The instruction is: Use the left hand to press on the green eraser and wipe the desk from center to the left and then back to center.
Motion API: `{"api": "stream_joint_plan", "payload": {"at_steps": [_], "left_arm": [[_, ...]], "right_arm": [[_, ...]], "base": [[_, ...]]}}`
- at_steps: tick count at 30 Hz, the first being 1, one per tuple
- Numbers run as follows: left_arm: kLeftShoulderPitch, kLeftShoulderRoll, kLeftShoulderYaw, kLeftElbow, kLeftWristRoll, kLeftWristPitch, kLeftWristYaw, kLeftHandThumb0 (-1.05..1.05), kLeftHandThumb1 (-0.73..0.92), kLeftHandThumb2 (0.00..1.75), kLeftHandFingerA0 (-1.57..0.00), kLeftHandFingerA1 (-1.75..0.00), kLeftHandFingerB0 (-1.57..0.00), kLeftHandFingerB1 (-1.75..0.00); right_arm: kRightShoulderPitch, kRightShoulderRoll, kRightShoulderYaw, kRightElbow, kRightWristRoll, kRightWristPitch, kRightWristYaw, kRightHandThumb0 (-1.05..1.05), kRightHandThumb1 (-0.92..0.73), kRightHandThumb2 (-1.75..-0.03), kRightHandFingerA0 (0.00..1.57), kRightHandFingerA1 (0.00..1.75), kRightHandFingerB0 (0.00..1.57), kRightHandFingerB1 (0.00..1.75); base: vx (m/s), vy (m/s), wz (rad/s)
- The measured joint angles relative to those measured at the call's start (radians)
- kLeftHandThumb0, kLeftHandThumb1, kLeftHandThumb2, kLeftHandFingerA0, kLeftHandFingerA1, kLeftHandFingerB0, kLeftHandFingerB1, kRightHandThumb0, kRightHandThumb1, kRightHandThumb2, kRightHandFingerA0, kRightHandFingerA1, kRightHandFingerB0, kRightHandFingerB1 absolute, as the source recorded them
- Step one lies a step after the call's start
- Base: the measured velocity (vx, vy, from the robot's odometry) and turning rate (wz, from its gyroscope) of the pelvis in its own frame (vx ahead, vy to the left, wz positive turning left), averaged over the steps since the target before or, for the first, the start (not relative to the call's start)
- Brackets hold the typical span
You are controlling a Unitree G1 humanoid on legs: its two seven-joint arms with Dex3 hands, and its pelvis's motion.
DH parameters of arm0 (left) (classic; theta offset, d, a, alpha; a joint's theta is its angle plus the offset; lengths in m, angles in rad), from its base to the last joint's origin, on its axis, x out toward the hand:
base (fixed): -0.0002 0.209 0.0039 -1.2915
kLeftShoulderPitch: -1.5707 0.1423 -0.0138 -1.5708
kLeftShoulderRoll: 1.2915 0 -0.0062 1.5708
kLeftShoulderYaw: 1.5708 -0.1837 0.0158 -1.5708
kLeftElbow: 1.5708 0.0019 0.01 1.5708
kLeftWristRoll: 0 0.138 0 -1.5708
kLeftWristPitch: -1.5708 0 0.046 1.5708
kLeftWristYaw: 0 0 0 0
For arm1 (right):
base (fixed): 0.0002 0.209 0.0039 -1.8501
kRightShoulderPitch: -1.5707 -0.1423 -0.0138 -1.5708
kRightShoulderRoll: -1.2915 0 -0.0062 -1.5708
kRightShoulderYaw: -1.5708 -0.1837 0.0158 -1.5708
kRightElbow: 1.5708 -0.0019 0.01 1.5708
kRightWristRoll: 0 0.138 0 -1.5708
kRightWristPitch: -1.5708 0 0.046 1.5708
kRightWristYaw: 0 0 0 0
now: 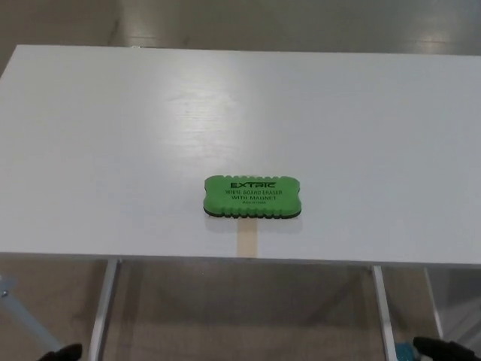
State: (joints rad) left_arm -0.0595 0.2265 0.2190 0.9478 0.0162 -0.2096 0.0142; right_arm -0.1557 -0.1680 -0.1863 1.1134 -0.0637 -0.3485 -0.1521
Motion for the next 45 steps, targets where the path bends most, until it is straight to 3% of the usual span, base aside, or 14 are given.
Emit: {"api": "stream_joint_plan", "payload": {"at_steps": [15, 17, 18, 19, 22, 24, 25, 45], "left_arm": [[0.009, 0.003, 0.030, 0.052, -0.011, -0.103, -0.004, -0.34, 0.64, 0.59, -0.41, -0.38, -0.31, -0.32], [0.016, 0.017, 0.025, 0.050, -0.014, -0.111, -0.030, -0.34, 0.62, 0.60, -0.52, -0.41, -0.33, -0.33], [0.019, 0.030, 0.024, 0.049, -0.018, -0.113, -0.050, -0.34, 0.62, 0.60, -0.52, -0.41, -0.33, -0.33], [0.021, 0.039, 0.023, 0.047, -0.020, -0.114, -0.065, -0.41, 0.48, 0.70, -0.50, -0.50, -0.33, -0.42], [0.024, 0.063, 0.022, 0.027, -0.032, -0.114, -0.117, -0.41, 0.47, 0.70, -0.50, -0.50, -0.33, -0.42], [0.027, 0.072, 0.022, 0.014, -0.039, -0.114, -0.143, -0.43, 0.48, 0.72, -0.50, -0.50, -0.35, -0.44], [0.031, 0.077, 0.021, 0.000, -0.044, -0.114, -0.163, -0.34, 0.57, 0.57, -0.59, -0.42, -0.44, -0.37], [0.143, 0.155, -0.106, -0.439, -0.181, -0.040, -0.520, -0.24, 0.61, 0.58, -0.66, -0.45, -0.52, -0.41]], "right_arm": [[0.004, 0.006, -0.018, 0.082, 0.004, -0.160, -0.049, -0.42, -0.68, -0.61, 0.73, 0.49, 0.65, 0.41], [0.006, 0.008, -0.021, 0.087, 0.005, -0.173, -0.048, -0.42, -0.67, -0.61, 0.73, 0.49, 0.65, 0.41], [0.007, 0.008, -0.022, 0.091, 0.005, -0.179, -0.047, -0.42, -0.67, -0.61, 0.73, 0.49, 0.65, 0.41], [0.007, 0.008, -0.022, 0.092, 0.005, -0.181, -0.047, -0.42, -0.67, -0.61, 0.73, 0.49, 0.65, 0.42], [0.006, 0.008, -0.021, 0.095, 0.004, -0.182, -0.048, -0.42, -0.67, -0.61, 0.73, 0.49, 0.65, 0.42], [0.005, 0.008, -0.021, 0.095, 0.004, -0.182, -0.048, -0.41, -0.67, -0.61, 0.73, 0.50, 0.65, 0.42], [0.005, 0.008, -0.021, 0.095, 0.004, -0.182, -0.048, -0.41, -0.67, -0.61, 0.74, 0.50, 0.65, 0.42], [0.001, 0.007, -0.019, 0.096, 0.003, -0.182, -0.049, -0.40, -0.67, -0.61, 0.75, 0.54, 0.67, 0.42]], "base": [[0.00, 0.000, 0.00], [0.00, 0.000, 0.00], [0.00, 0.000, 0.00], [0.00, 0.000, 0.00], [0.00, 0.000, 0.00], [0.00, 0.000, 0.00], [0.00, 0.000, 0.00], [0.00, 0.000, 0.00]]}}
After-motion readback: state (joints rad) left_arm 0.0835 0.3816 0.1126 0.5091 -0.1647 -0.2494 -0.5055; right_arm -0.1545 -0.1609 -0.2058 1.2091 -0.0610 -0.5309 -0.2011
